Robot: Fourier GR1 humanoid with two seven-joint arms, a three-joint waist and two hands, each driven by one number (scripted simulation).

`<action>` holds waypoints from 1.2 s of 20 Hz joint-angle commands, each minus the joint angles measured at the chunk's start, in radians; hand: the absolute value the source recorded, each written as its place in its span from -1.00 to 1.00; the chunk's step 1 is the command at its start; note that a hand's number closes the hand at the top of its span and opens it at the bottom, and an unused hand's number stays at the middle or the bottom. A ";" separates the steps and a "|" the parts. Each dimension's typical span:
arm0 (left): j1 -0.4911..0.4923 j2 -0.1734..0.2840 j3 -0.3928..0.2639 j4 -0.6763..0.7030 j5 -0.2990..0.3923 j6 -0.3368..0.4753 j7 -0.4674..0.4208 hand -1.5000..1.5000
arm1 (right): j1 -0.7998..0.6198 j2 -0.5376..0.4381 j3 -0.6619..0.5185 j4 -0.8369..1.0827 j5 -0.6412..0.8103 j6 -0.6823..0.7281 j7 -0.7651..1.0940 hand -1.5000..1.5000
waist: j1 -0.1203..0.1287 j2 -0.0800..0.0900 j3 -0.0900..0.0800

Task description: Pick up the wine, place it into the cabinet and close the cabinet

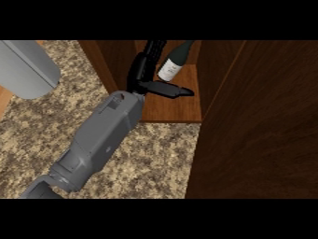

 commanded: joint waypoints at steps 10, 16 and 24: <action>0.313 -0.007 -0.339 -0.724 -0.013 0.437 0.213 -1.00 | 0.008 -0.007 0.046 -0.062 0.015 -0.026 0.016 -1.00 | -0.011 0.001 0.001; 0.493 -0.007 -0.420 -0.963 -0.047 0.556 0.254 -1.00 | -0.085 -0.026 0.053 -0.034 0.035 -0.066 0.054 -1.00 | -0.011 0.005 0.000; 0.735 0.052 -0.510 -1.238 -0.134 0.620 0.286 1.00 | 0.001 0.011 0.134 -0.055 0.111 -0.075 0.009 -1.00 | -0.008 0.009 0.000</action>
